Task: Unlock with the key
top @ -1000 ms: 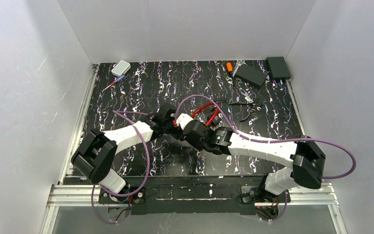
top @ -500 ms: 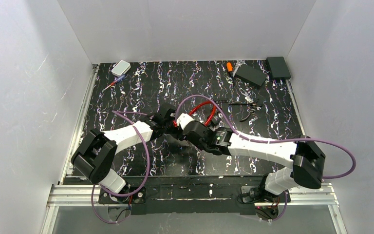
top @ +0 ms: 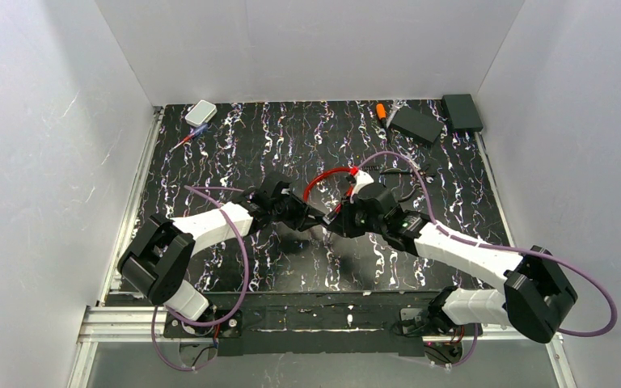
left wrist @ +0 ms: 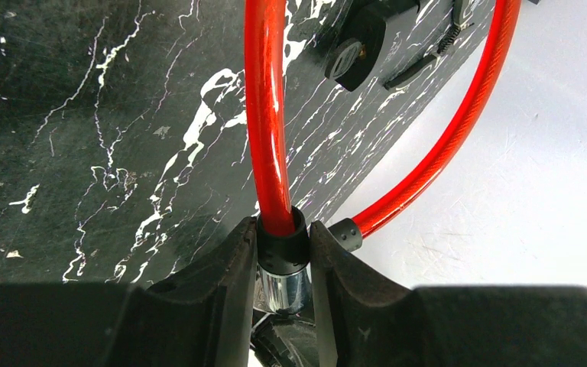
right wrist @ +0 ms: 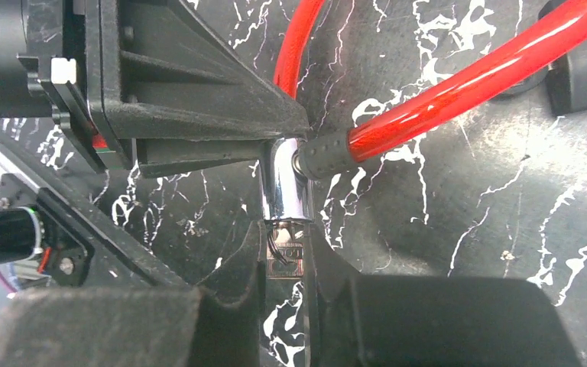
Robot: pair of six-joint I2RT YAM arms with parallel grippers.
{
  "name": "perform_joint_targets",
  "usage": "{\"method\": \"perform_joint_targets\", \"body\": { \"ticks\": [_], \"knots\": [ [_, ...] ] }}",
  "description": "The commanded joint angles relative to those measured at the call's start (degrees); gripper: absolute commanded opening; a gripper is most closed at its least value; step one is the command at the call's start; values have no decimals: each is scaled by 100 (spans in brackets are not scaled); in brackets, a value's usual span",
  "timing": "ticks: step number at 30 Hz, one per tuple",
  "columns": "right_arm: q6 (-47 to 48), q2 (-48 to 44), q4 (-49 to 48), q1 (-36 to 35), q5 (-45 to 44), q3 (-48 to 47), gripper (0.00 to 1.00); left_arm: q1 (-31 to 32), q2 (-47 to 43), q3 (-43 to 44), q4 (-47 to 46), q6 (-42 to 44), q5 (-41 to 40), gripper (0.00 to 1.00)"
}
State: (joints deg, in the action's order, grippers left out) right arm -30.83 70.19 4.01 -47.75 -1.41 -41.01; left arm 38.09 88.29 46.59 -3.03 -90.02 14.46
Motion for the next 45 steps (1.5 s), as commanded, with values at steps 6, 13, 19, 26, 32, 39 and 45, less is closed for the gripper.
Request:
{"method": "perform_joint_targets", "body": {
  "ticks": [6,13,19,26,32,39,45],
  "knots": [
    [-779,-60,-1076,621,863,341,1,32,-386,-28,28,116,328,0],
    [-1832,-38,-1660,963,1210,682,1,31,-332,-51,30,151,295,0],
    [-3136,90,-2747,1401,1802,1255,1,42,-351,-133,-31,243,258,0],
    [-4327,343,-4075,1698,2193,1828,1,64,-479,-335,-134,285,148,0],
    [-5235,513,-4923,1725,2116,2080,1,105,-457,-424,-309,270,119,0],
    [-6330,783,-5855,1726,1957,2347,1,190,-306,-628,-758,39,56,0],
    [-6998,923,-6342,1725,1693,2569,1,305,-273,-839,-1112,-209,-150,0]
  ]
}}
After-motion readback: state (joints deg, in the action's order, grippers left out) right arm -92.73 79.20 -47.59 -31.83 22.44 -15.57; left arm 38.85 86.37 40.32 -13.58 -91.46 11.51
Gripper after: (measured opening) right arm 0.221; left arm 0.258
